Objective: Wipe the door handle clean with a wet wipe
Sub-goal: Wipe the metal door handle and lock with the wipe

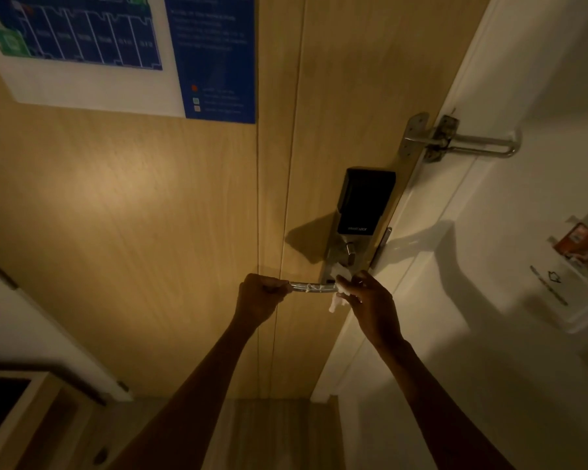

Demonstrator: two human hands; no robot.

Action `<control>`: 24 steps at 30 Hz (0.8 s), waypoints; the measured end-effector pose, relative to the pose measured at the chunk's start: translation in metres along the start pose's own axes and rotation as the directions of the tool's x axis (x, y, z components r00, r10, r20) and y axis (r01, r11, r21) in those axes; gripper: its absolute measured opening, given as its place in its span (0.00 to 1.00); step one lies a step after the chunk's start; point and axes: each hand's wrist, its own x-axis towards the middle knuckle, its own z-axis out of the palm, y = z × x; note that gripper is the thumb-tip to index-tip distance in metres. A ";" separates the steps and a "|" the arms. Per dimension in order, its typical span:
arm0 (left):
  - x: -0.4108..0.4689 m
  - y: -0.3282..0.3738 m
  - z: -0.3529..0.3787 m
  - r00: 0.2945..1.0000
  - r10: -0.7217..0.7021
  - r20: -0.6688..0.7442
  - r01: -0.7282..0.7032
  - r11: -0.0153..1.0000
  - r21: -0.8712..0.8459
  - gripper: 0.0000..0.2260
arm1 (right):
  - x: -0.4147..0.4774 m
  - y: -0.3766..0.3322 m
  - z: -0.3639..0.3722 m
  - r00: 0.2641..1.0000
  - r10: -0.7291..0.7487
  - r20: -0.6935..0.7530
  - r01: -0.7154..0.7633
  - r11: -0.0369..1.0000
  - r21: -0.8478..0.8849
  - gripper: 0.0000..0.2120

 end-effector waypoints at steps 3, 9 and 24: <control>0.002 -0.003 0.001 1.000 -0.026 -0.006 0.026 1.000 -0.008 0.04 | 0.002 -0.002 0.001 0.999 -0.018 -0.030 0.015 0.996 -0.086 0.17; 0.002 -0.003 0.002 0.999 -0.034 -0.001 0.033 0.999 -0.019 0.04 | 0.004 -0.012 0.002 0.995 -0.101 -0.003 0.099 0.980 -0.172 0.17; 0.006 0.009 -0.002 0.984 -0.177 0.025 0.178 0.984 -0.033 0.06 | 0.014 -0.009 -0.004 0.999 -0.031 0.032 0.028 0.995 0.101 0.12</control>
